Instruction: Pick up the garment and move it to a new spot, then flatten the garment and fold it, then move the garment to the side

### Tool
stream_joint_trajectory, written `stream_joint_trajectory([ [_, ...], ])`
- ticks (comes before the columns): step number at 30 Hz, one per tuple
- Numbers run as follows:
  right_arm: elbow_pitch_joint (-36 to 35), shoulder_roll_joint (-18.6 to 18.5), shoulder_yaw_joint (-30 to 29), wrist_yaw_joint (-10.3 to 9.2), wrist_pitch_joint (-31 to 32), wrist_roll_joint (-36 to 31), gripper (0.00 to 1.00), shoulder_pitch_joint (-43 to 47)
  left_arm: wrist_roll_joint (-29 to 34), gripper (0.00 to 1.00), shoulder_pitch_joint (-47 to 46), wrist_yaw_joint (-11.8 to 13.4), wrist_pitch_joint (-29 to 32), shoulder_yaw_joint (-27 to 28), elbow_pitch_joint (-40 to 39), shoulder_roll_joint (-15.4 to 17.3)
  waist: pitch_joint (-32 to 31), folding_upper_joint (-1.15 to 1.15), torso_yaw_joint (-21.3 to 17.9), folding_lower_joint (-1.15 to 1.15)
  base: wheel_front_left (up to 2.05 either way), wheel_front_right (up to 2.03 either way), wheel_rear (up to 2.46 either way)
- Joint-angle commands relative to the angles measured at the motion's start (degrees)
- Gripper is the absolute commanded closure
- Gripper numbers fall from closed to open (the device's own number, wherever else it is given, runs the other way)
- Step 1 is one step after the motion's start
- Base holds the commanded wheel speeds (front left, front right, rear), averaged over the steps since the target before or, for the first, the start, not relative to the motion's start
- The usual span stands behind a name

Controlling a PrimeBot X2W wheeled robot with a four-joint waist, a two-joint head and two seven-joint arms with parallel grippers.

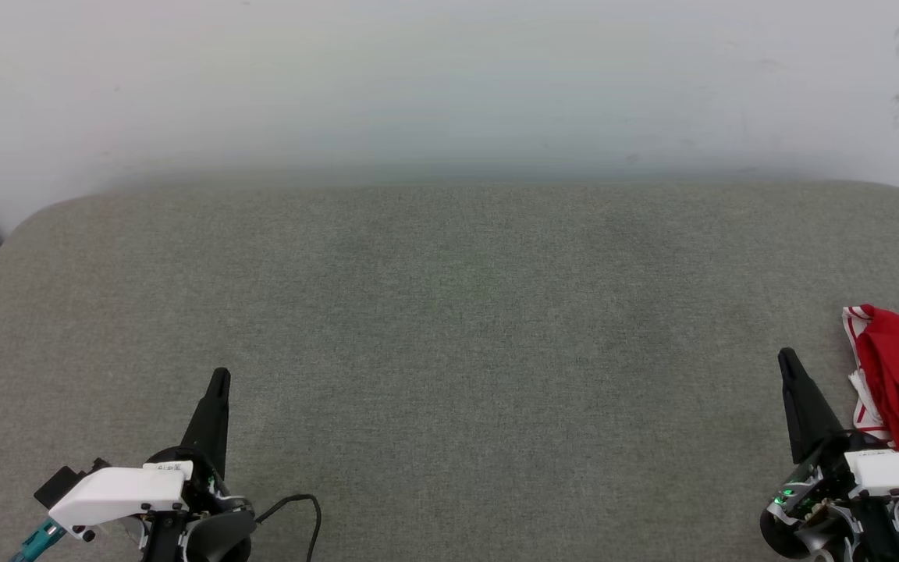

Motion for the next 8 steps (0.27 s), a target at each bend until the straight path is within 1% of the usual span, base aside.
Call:
stream_joint_trajectory([
  [1, 0.0, 0.2, 0.0, -0.01, 0.1, 0.2, 1.0, -0.6, 0.0, 1.0, -0.4, -0.2, 0.1, 0.1, 0.0, -0.1, 0.0, 0.0, 0.0, 0.0, 0.0, 0.0, 0.0],
  [8, 0.0, 0.2, 0.0, 0.0, 0.1, 0.2, 1.0, -0.6, 0.0, 1.0, -0.4, -0.2, 0.1, 0.1, 0.0, -0.1, 0.0, 0.0, 0.0, 0.0, 0.0, 0.0, 0.0],
])
